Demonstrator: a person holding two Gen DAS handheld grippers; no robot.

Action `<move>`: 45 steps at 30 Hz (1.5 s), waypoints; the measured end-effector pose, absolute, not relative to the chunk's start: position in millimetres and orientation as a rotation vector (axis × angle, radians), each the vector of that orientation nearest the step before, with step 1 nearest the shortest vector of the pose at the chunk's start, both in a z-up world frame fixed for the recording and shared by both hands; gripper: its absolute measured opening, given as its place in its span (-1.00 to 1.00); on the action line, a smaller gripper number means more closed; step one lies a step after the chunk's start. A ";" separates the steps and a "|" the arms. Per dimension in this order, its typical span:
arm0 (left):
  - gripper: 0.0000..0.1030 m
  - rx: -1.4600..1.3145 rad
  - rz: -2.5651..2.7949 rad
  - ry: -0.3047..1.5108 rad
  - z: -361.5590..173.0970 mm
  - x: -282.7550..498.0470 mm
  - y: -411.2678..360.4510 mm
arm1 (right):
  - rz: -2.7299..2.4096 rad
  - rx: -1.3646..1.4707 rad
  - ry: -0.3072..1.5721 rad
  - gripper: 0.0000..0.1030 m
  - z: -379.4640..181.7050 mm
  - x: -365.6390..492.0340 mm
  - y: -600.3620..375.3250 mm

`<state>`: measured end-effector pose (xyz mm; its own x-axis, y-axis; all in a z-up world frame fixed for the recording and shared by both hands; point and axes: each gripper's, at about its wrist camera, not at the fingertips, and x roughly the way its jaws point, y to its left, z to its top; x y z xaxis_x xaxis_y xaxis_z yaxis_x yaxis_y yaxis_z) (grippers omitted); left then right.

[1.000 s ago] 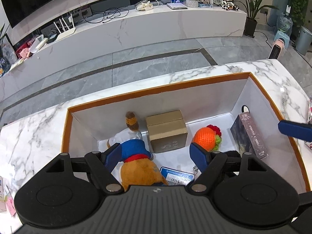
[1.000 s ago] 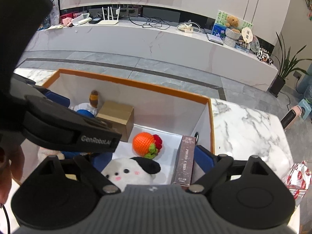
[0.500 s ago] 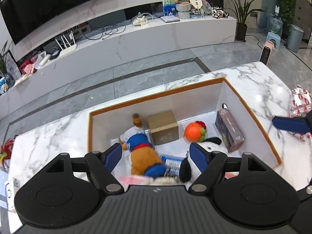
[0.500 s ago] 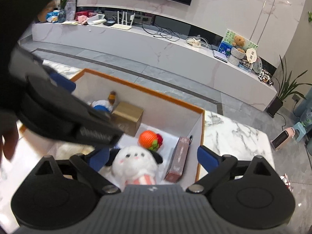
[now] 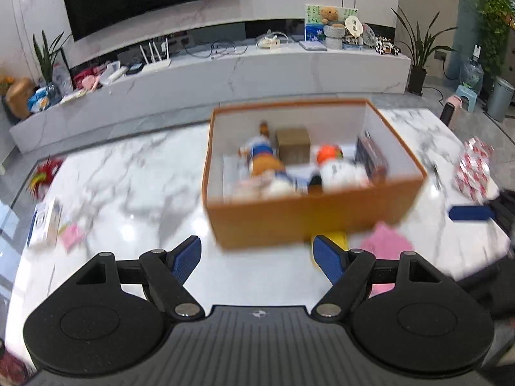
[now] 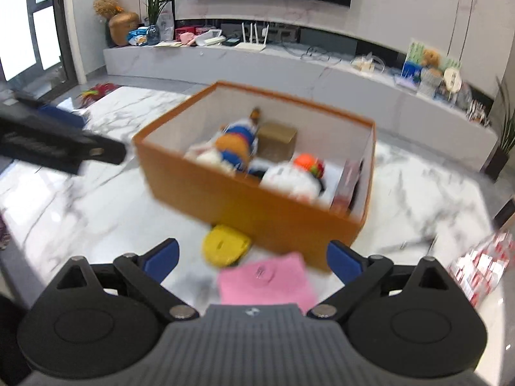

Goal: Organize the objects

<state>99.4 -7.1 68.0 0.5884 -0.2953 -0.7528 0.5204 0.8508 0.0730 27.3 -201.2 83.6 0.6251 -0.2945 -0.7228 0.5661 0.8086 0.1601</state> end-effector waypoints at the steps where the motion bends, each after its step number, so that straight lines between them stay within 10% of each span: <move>1: 0.75 0.303 -0.490 0.817 64.6 86.5 -1.6 | -0.495 0.409 0.745 0.90 79.9 23.7 -196.9; 41: 0.98 0.386 -0.666 0.835 -91.9 6.6 4.5 | -0.355 0.513 0.730 0.91 56.2 21.6 -175.6; 44: -0.36 0.298 -0.625 0.816 -83.1 17.5 13.3 | -0.329 0.480 0.758 0.91 51.5 31.4 -169.3; 45: -0.43 0.309 -0.597 0.805 -82.4 20.9 14.4 | -0.323 0.469 0.765 0.91 50.4 33.4 -167.4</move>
